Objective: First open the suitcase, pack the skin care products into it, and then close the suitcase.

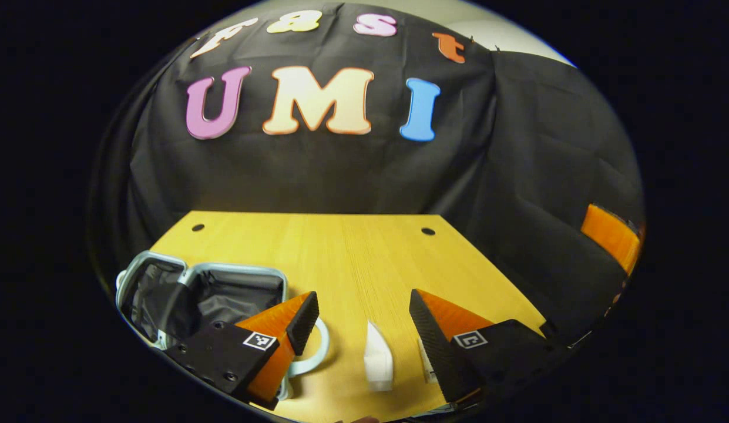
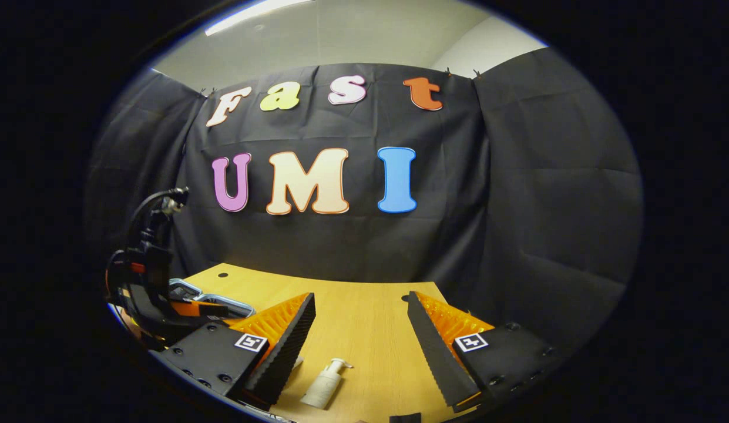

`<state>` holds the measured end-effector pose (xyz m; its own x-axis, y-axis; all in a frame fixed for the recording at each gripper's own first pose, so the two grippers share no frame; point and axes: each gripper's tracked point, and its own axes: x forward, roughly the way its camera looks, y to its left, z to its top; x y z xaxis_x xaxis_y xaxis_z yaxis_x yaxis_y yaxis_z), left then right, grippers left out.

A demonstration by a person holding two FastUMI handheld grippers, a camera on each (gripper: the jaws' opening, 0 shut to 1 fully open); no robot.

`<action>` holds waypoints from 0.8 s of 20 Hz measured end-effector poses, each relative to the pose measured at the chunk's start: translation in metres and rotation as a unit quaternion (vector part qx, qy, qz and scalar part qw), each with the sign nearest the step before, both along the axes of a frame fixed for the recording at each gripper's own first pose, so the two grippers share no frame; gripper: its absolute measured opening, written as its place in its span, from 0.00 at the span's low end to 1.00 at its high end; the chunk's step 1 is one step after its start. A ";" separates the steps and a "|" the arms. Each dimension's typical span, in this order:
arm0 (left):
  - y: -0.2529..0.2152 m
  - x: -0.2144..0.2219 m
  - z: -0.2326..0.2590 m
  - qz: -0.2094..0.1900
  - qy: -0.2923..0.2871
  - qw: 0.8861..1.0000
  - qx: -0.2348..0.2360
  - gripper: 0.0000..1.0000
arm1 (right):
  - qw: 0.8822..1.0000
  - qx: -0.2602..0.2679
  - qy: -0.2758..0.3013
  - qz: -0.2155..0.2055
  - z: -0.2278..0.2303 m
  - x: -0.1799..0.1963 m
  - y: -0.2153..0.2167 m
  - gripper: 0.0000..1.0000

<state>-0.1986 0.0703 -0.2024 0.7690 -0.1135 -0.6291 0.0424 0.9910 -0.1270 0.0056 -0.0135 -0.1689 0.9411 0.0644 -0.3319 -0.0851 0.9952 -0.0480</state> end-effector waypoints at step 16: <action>-0.030 -0.048 -0.161 -0.020 0.169 0.985 0.000 0.53 | 0.991 -0.004 0.134 0.013 -0.092 -0.006 0.013 1.00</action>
